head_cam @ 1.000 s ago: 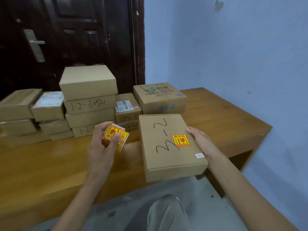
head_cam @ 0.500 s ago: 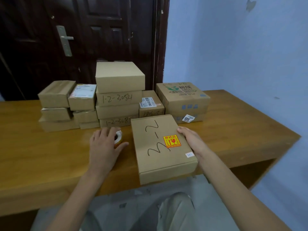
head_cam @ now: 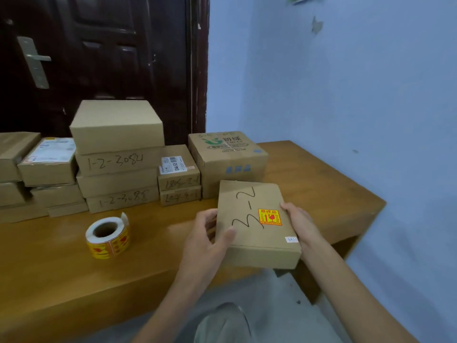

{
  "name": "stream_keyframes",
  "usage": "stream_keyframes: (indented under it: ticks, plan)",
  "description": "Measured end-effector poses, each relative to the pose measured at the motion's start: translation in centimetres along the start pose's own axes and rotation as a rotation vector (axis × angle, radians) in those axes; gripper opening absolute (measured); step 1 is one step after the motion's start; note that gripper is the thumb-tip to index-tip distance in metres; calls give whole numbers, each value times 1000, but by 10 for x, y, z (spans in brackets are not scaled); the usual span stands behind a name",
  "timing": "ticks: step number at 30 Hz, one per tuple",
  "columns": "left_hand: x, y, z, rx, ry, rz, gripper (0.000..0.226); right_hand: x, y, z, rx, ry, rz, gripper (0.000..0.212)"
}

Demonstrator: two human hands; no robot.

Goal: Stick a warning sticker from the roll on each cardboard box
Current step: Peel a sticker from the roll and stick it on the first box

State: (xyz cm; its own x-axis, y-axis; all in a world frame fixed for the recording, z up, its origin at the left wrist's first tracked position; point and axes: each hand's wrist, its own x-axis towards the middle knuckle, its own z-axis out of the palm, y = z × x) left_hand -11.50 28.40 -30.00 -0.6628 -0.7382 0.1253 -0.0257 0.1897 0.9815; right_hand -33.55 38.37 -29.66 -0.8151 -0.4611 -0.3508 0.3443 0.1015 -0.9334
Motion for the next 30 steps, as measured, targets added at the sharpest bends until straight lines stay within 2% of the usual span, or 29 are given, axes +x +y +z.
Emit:
stream_keyframes:
  ticks: [4, 6, 7, 9, 11, 13, 15, 17, 19, 21, 23, 25, 27, 30]
  plan:
    - [46, 3, 32, 258, -130, 78, 52, 12, -4, -32, 184, 195, -27, 35]
    - [63, 2, 47, 562, -176, 205, 59, 14, -8, -36, 267, 312, -89, 35]
    - [69, 3, 56, 719, -183, 295, 56, 14, -10, -36, 301, 356, -118, 36]
    - [77, 6, 72, 874, -199, 468, 43, 11, -12, -29, 316, 377, -163, 40]
    - [85, 4, 78, 908, -213, 541, 38, 9, -8, -22, 190, 322, -164, 51]
    - [95, 0, 71, 849, -179, 511, 35, 2, -7, -21, 60, 243, -123, 60]
    - [104, -3, 56, 784, -153, 447, 30, -6, -10, -29, -38, 137, -72, 53]
    - [111, -8, 40, 797, -157, 417, 26, -14, -15, -39, -241, 39, -29, 43]
    - [114, -14, 30, 824, -174, 394, 40, -15, -16, -46, -572, 66, -122, 51]
    - [110, -18, 28, 850, -220, 372, 62, -13, -16, -47, -875, 178, -366, 62]
    - [103, -21, 30, 897, -263, 365, 77, -6, -20, -39, -1044, 210, -590, 67]
    - [97, -25, 33, 935, -252, 377, 83, 13, -23, -30, -1186, 112, -637, 68]
    - [94, -31, 35, 937, -207, 392, 81, 30, -23, -25, -1349, 15, -607, 72]
    - [90, -37, 38, 921, -150, 397, 77, 38, -18, -27, -1398, 12, -631, 91]
